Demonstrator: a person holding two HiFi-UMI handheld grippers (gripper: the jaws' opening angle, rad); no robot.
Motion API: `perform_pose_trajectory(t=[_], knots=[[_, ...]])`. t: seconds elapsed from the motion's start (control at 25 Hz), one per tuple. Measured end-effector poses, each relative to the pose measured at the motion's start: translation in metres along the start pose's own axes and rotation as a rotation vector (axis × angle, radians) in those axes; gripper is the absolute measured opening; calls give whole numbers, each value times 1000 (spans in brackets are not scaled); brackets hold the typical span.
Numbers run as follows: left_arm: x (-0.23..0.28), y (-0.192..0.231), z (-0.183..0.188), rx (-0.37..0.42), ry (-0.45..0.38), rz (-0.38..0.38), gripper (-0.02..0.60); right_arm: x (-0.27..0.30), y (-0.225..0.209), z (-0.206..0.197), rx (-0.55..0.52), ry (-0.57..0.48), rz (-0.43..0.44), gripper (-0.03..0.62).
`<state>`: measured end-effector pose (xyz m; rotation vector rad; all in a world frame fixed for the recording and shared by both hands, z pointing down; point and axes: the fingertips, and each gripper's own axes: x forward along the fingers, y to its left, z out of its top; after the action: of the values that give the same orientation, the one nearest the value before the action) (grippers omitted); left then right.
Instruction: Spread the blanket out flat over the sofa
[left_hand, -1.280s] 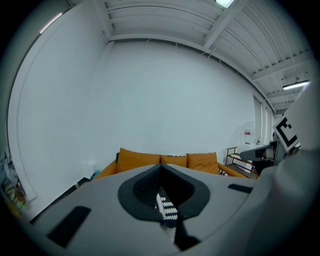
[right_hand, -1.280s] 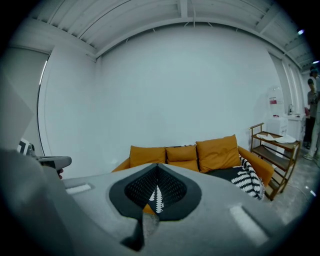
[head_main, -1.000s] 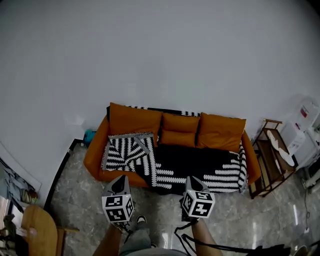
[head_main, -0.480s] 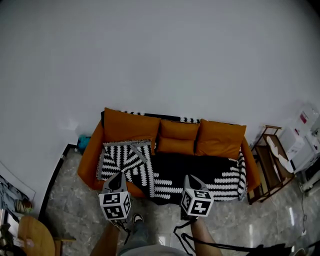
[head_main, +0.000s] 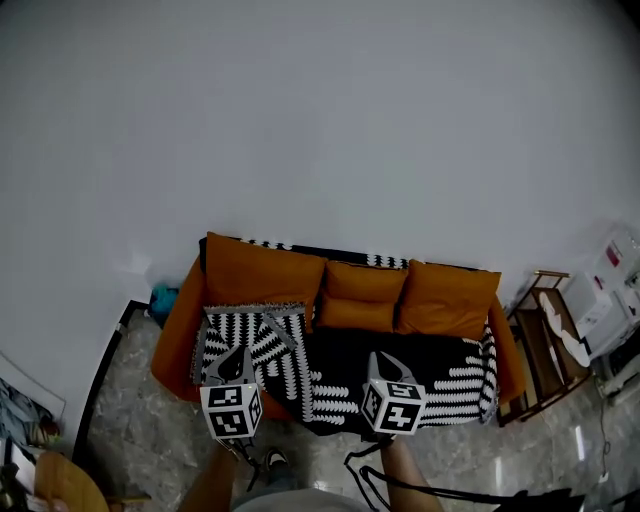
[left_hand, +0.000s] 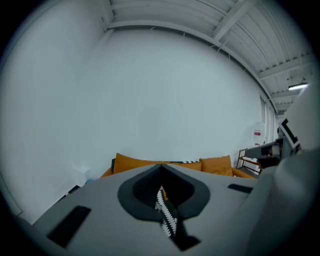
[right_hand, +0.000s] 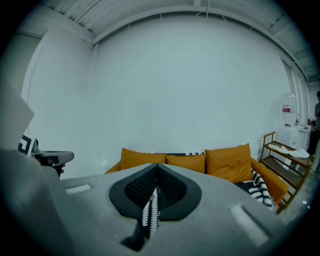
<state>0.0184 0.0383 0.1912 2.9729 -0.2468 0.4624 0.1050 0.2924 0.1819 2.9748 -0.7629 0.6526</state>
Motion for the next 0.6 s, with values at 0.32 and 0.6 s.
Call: perform_pose_trajectory(t=[0.32, 0.6], knots=[[61, 32, 28, 16, -8, -7, 5, 64, 10, 27, 1, 10, -11, 5], [105, 56, 24, -19, 21, -13, 5, 111, 23, 39, -33, 31, -21, 5]])
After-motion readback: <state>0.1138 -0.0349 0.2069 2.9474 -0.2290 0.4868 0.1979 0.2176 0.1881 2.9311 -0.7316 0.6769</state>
